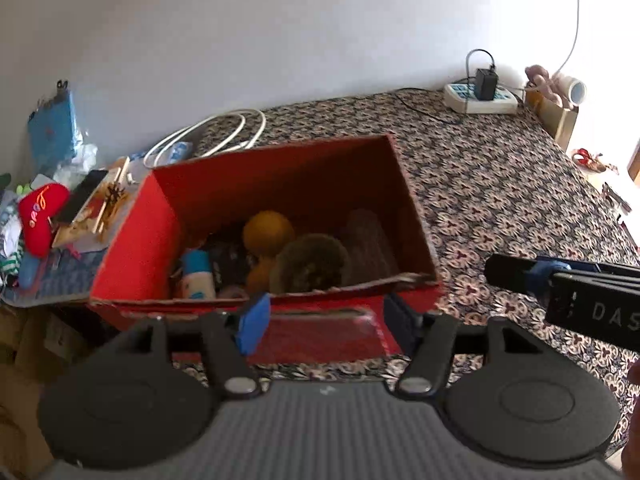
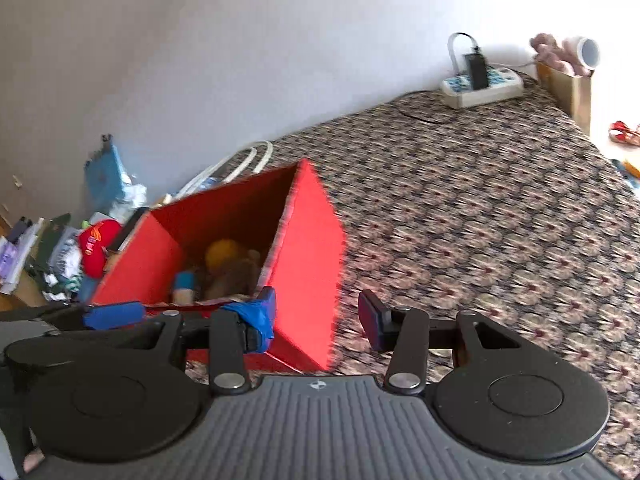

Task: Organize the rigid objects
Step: 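Withdraw the right gripper up and away from the red box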

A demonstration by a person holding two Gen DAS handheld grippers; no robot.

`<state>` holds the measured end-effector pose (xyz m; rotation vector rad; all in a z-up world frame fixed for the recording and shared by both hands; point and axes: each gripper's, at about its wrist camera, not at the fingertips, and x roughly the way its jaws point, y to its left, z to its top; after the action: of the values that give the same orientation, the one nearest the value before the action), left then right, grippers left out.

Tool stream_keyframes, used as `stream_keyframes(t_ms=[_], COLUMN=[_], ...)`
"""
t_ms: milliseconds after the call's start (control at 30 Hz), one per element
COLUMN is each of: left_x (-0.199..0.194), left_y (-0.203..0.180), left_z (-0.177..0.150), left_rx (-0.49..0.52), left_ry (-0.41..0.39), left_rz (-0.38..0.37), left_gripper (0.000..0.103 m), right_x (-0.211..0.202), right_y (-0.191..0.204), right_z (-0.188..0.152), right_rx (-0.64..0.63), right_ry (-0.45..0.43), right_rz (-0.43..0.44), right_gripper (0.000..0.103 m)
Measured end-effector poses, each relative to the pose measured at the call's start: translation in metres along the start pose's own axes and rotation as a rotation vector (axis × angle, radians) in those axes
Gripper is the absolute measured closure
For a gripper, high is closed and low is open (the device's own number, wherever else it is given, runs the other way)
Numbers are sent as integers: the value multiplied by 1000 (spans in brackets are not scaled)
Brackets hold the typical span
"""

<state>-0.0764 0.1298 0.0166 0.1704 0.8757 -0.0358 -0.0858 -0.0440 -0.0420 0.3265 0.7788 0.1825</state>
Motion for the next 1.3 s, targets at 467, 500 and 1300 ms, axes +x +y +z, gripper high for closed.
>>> stream_keyframes(t_ms=[467,500,1300], left_x=[19,19,40], left_y=[-75,-79,-119], left_z=[-21,-22,-32], left_rx=[38,43,71], left_ry=[106,105,193], left_rz=[-54,-50,11], left_gripper=[34,34,34], right_x=[-15,-16,-11], right_y=[-45,-47,-60], right_z=[-16,-17,-19], right_rx=[-24,-26,-113], right_ry=[48,50,104], right_rz=[-157,-165,-349], right_gripper=[73,73,71])
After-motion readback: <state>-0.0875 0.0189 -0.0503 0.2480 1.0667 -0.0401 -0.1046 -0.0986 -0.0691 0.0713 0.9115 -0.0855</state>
